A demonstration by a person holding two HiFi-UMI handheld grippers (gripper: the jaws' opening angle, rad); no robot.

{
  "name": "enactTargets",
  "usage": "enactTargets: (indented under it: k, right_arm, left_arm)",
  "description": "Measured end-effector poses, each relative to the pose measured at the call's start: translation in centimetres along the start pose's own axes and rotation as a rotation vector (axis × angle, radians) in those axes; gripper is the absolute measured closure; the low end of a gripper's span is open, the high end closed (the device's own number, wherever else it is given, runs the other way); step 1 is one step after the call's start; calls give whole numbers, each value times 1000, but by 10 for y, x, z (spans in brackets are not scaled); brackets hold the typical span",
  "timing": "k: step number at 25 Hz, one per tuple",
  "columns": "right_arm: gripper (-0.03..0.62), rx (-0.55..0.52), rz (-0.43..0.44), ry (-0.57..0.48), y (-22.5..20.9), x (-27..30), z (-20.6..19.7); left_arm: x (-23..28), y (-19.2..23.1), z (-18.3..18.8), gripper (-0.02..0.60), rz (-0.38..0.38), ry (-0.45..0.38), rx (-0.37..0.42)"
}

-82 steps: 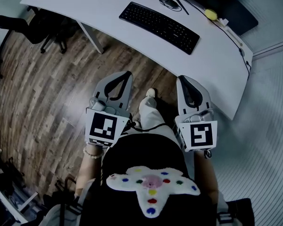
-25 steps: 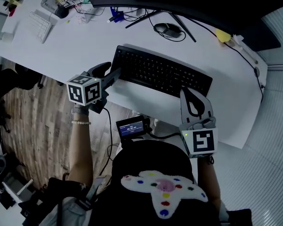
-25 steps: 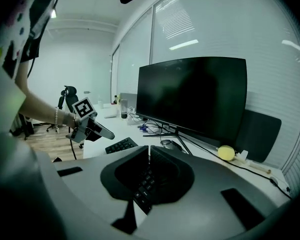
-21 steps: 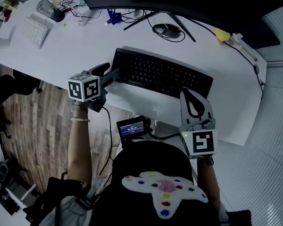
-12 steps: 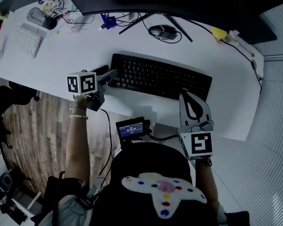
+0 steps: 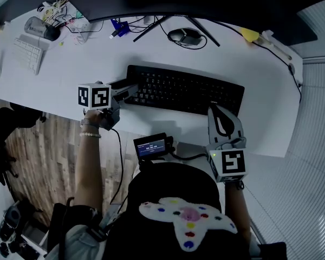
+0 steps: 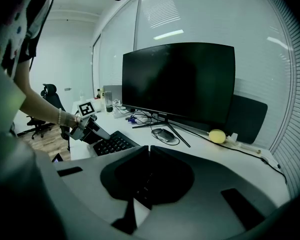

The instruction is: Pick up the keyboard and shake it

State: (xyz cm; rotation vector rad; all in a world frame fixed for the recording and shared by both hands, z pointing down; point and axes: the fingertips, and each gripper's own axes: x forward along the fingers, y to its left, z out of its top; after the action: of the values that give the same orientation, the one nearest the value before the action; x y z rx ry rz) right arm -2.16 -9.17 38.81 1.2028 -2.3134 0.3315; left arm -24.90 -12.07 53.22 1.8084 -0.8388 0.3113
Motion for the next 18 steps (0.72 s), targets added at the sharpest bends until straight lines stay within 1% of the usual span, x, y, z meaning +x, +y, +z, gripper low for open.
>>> enactTargets:
  k: [1,2,5,7,9,13,15,18]
  right_arm:
    - [559,6,-3,4,-1,1,-1]
    - [559,12,-5,8,-3,2,-3]
    - [559,27,-11,27,-7,5,-9]
    - [559,46,-15,61,-10,6,-18]
    - [559,79,-18,98,-16,8,-31]
    - [557,174,-29,135,-38,10,-59]
    - [556,221,-34,168,-54,10,-75]
    - [546,293,-71,204,-89,6,-98]
  left_arm:
    - [0,2,0,302,6,4,6]
    - [0,4,0,320,16,8,12]
    - [0,10,-1,391,59,26,43]
    - [0,11,-2,395,65,33,52]
    - [0,11,-2,399,56,34,46]
    - [-4,9,-3,403,48,19,31]
    - [-9,7,0,408,55,6,30]
    - [-10,2,2,420,60,-4,34]
